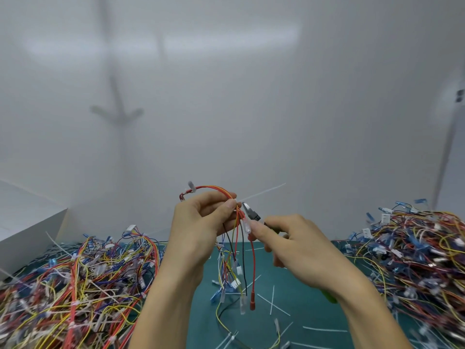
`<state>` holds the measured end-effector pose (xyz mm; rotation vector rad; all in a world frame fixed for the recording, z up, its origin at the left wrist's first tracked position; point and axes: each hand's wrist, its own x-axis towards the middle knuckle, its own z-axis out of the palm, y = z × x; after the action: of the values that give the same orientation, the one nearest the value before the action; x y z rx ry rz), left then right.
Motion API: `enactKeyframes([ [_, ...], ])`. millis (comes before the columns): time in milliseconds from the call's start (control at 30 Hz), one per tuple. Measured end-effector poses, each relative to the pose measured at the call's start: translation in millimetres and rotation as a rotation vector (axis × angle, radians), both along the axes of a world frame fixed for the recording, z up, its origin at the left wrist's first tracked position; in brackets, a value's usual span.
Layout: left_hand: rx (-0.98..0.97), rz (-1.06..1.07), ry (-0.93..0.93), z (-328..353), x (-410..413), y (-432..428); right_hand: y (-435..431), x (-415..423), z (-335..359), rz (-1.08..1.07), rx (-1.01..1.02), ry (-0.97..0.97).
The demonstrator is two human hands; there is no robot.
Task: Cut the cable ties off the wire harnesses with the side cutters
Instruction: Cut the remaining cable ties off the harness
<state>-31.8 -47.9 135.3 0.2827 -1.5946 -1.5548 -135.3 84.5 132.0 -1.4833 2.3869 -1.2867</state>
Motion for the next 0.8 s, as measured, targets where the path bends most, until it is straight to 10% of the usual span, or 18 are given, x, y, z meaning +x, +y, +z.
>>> enactKeyframes([
  [800,-0.121,-0.03,0.022,3.0,2.5,-0.3,-2.1,-1.5,-2.9,0.069,-0.001,-0.005],
])
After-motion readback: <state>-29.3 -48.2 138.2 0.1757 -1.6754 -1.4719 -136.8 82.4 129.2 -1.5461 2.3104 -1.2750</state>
